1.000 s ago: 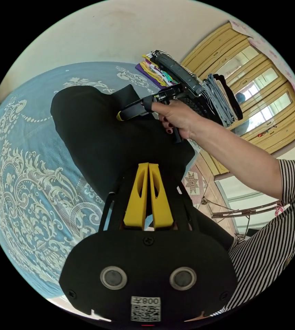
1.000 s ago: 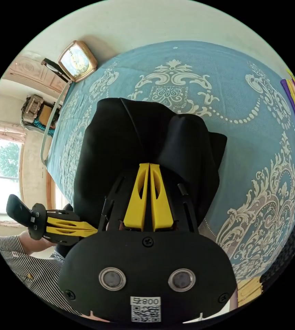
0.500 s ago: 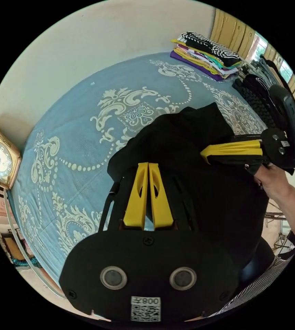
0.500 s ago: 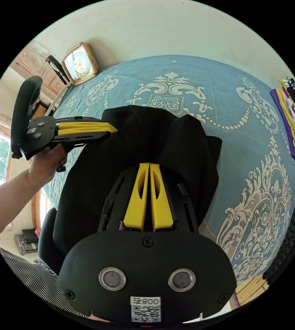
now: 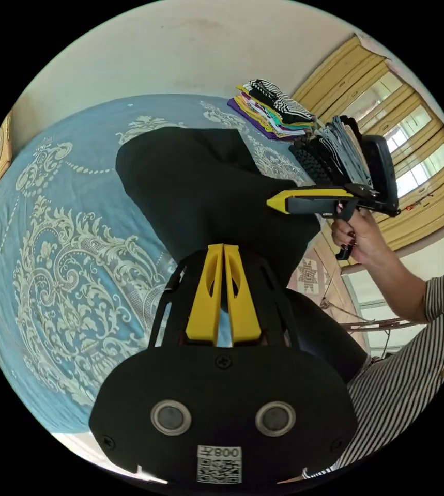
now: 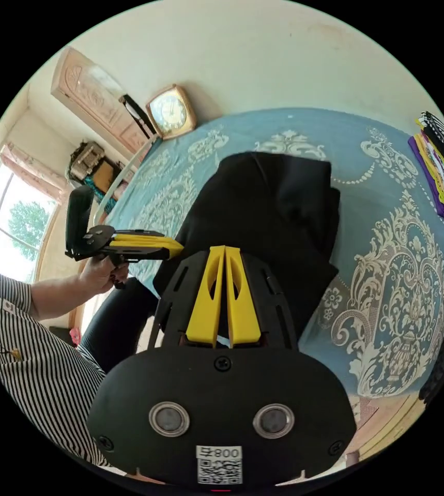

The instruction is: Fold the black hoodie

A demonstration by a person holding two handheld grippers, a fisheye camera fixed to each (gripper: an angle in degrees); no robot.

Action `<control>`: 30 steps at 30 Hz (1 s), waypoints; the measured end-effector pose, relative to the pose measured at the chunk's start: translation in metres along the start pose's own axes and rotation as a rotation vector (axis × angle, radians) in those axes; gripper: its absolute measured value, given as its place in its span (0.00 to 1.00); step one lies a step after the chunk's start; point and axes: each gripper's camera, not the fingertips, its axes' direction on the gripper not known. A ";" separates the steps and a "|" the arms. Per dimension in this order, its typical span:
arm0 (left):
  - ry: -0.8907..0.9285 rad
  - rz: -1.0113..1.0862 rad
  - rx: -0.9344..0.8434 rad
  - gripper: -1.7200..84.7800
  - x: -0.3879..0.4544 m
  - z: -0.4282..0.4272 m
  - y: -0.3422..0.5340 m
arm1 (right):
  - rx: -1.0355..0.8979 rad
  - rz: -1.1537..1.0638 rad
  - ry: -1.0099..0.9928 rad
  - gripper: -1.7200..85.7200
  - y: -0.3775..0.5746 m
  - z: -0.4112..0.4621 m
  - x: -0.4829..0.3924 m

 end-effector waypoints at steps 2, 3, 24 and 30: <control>0.031 -0.026 0.029 0.02 -0.014 0.006 0.003 | -0.094 0.007 0.068 0.02 0.007 0.037 0.008; 0.042 -0.043 0.018 0.02 -0.019 0.005 0.001 | -0.070 0.031 0.060 0.02 0.010 0.043 0.020; 0.740 -0.581 0.041 0.22 -0.205 -0.031 0.101 | 0.260 0.577 -0.472 0.16 0.165 -0.097 0.241; 0.843 -0.626 0.035 0.24 -0.239 -0.034 0.108 | 0.214 0.692 -0.614 0.21 0.176 -0.084 0.301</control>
